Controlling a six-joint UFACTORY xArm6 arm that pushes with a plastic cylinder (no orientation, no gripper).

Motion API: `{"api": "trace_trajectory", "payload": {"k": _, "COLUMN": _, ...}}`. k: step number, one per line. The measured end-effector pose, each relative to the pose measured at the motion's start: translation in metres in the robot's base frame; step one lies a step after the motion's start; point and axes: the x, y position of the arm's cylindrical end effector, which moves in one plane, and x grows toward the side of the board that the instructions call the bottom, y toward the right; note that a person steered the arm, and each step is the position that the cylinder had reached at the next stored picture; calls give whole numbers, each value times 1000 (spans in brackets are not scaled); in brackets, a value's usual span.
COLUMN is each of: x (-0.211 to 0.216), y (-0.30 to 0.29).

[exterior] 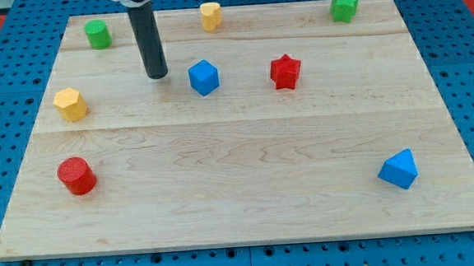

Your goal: Slide the blue cube to the bottom center

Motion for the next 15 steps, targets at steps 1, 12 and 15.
{"api": "trace_trajectory", "payload": {"k": 1, "x": 13, "y": -9}}
{"api": "trace_trajectory", "payload": {"k": 12, "x": 43, "y": 96}}
{"api": "trace_trajectory", "payload": {"k": 15, "x": 113, "y": 147}}
